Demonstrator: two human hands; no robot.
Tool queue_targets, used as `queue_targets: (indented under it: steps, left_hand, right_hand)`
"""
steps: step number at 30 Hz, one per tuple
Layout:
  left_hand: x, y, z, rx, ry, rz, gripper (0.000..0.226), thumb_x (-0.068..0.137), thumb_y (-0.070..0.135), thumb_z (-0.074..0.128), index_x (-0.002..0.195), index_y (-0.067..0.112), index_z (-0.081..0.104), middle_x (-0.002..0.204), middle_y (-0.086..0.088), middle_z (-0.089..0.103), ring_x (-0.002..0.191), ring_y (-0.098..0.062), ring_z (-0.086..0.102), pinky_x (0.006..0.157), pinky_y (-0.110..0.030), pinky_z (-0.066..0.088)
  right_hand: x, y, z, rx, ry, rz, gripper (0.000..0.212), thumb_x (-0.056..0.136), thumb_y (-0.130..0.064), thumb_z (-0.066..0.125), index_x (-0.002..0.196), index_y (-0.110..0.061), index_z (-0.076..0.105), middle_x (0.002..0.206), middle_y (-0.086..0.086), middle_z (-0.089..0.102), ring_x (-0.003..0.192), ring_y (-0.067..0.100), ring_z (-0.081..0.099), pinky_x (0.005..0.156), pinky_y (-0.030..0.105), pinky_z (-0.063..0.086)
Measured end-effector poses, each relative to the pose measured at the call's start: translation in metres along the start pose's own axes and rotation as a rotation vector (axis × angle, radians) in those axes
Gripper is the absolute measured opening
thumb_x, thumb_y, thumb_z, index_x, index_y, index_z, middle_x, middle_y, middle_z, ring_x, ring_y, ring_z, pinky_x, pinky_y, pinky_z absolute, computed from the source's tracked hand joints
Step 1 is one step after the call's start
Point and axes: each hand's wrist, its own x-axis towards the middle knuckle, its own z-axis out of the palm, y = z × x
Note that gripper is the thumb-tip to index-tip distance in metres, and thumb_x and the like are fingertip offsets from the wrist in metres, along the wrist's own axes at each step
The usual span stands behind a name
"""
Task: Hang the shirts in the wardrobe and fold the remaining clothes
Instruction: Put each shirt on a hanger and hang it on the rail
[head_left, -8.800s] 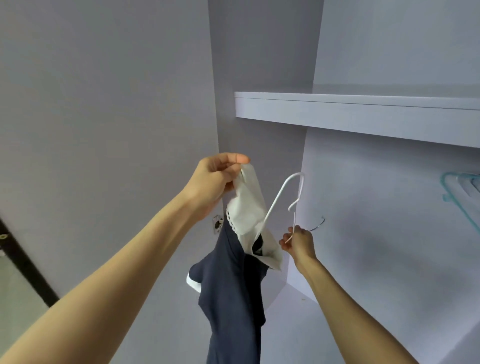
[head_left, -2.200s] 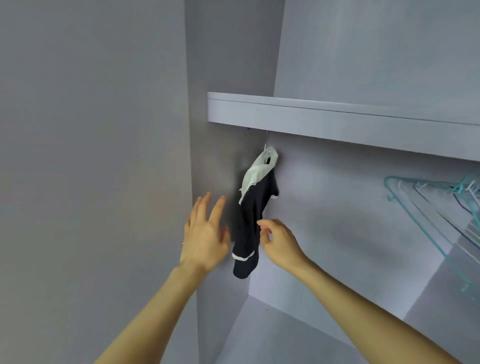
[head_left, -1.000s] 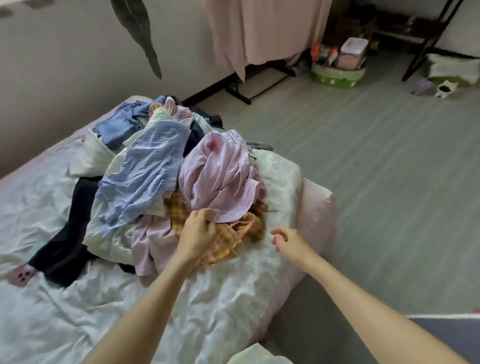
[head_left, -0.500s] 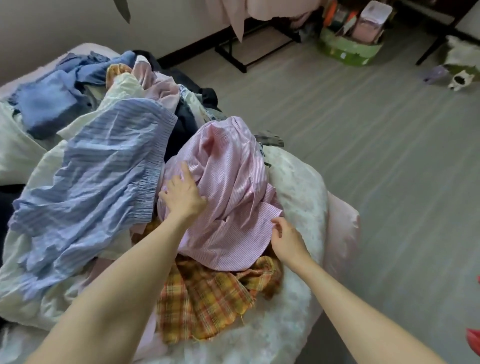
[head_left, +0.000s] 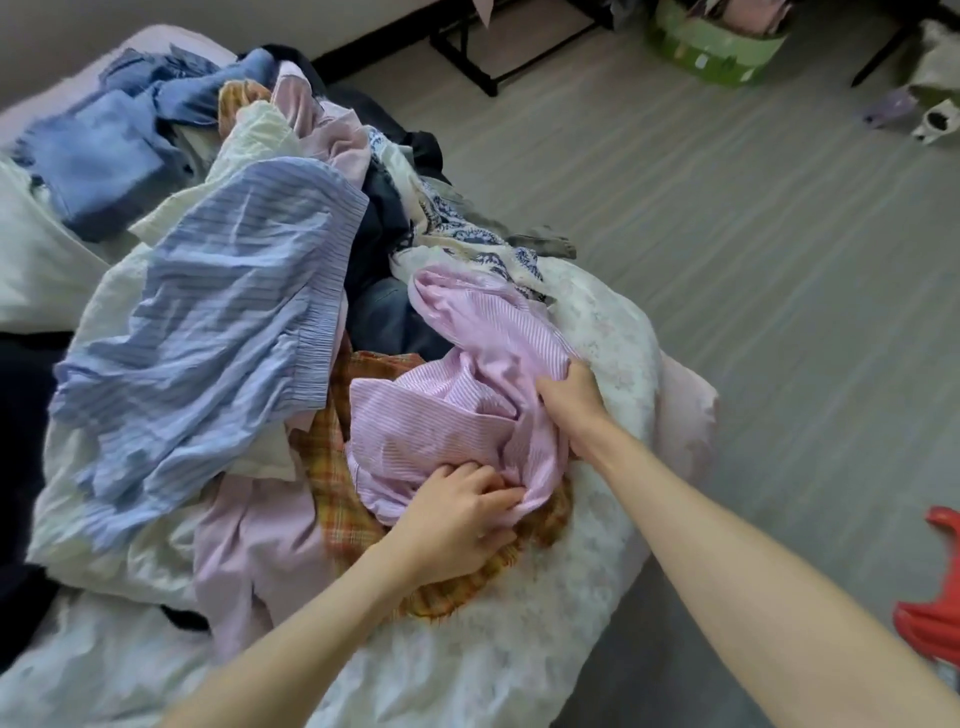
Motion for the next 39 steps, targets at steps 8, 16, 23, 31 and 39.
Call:
queue_targets:
  steps: [8,16,23,31,39]
  left_hand:
    - [0.021,-0.01,-0.016,0.171,0.204,-0.436,0.064,0.083,0.059,0.047,0.138,0.028,0.042,0.14,-0.01,0.042,0.13,-0.033,0.034,0.104,-0.055,0.023]
    - [-0.005,0.012,0.063,-0.307,-0.232,-0.425,0.048,0.088,0.029,0.052,0.134,0.025,0.039,0.128,-0.003,0.049,0.119,-0.02,0.047,0.092,-0.035,0.044]
    - [0.022,0.029,0.048,0.027,0.001,-0.366,0.069,0.076,0.042,0.044,0.142,0.042,0.026,0.142,-0.005,0.03,0.129,-0.025,0.026,0.104,-0.045,0.019]
    - [0.1,0.031,0.036,0.103,-0.211,-0.303,0.088,0.082,0.057,0.051,0.148,0.035,-0.003,0.157,-0.006,0.011,0.144,-0.028,-0.004,0.11,-0.057,-0.008]
    - [0.05,0.015,0.031,-0.32,0.214,-0.435,0.011,0.089,0.01,0.05,0.084,0.006,0.059,0.078,-0.007,0.063,0.074,-0.028,0.055,0.06,-0.033,0.033]
  right_hand:
    - [-0.056,0.126,-0.082,-0.088,0.107,0.321,0.026,0.083,0.012,0.039,0.095,0.003,0.061,0.088,0.015,0.061,0.086,0.021,0.051,0.059,0.026,0.039]
    - [-0.069,0.129,-0.082,0.35,0.354,0.35,0.032,0.095,-0.014,0.043,0.121,-0.004,0.057,0.112,0.008,0.062,0.101,0.024,0.058,0.085,0.03,0.046]
    - [-0.066,0.12,-0.08,0.26,0.383,0.291,0.065,0.089,-0.018,0.058,0.143,0.001,0.025,0.144,0.015,0.038,0.132,0.027,0.038,0.11,0.035,0.029]
    - [-0.087,0.124,-0.089,-0.238,0.75,-0.051,0.035,0.084,-0.002,0.055,0.118,-0.001,0.053,0.121,0.018,0.051,0.111,0.036,0.05,0.088,0.042,0.037]
    - [-0.1,0.144,-0.071,-0.422,-0.266,-0.086,0.069,0.089,-0.032,0.055,0.147,-0.026,0.019,0.151,-0.002,0.026,0.138,0.019,0.025,0.113,0.038,0.023]
